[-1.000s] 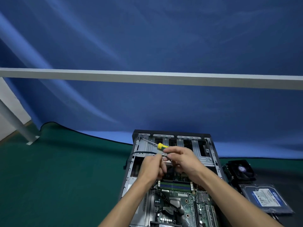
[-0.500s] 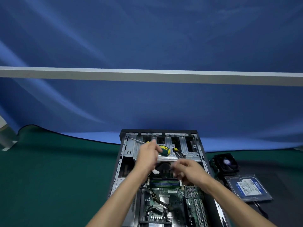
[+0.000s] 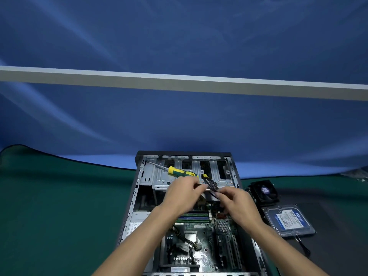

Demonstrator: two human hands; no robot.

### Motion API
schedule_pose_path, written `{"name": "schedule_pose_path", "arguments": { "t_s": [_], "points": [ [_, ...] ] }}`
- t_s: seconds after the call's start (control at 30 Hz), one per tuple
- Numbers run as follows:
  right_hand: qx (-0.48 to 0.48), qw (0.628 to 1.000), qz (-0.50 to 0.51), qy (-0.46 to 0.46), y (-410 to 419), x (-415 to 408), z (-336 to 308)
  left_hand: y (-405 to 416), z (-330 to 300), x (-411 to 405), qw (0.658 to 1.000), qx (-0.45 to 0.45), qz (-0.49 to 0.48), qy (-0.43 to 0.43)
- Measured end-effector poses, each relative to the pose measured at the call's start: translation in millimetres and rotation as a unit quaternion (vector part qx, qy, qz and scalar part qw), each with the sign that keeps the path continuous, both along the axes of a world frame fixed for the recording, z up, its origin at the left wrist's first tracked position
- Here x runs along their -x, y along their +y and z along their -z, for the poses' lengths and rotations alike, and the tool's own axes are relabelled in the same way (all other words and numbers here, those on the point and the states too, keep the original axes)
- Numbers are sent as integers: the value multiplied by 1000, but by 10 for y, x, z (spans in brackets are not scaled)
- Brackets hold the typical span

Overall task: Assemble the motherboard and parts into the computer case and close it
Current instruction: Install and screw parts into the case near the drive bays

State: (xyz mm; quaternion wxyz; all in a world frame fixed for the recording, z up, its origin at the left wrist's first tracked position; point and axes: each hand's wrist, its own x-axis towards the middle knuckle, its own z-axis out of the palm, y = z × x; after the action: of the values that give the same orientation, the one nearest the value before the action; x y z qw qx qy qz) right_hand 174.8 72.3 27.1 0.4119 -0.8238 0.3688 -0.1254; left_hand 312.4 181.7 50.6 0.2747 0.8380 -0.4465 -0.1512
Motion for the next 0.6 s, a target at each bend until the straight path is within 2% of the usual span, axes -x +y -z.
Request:
{"name": "schedule_pose_path", "arguments": {
  "t_s": [0.1,0.13,0.2,0.23,0.27,0.3,0.33,0.37,0.4,0.43,0.6],
  "points": [
    [40,997,-2,69,-7,69,39,-7,99,13,1000,5,-16,7],
    [41,995,1,88,-20,86,47,-7,137,42,1000,6,-4,-23],
    [3,995,21,94,-61,114,77,-12,227,110,993,21,22,-118],
    [-31,995,37,83,-80,128,94,-13,242,159,990,36,17,-137],
    [-59,994,49,76,-94,143,114,-11,245,222,992,42,6,-119],
    [-74,993,52,74,-103,155,138,-17,254,282,998,41,-9,-45],
    [-86,992,46,78,-103,159,161,-41,274,349,995,29,-28,93],
    [-105,991,35,77,-92,161,188,-70,309,422,966,9,-39,257],
    [-131,989,24,71,-74,160,217,-91,342,493,919,-12,-47,392],
    [-156,986,19,62,-58,161,252,-105,380,548,881,-22,-53,469],
    [-211,976,48,23,-42,212,353,-166,620,647,846,56,-127,514]
  ]
}}
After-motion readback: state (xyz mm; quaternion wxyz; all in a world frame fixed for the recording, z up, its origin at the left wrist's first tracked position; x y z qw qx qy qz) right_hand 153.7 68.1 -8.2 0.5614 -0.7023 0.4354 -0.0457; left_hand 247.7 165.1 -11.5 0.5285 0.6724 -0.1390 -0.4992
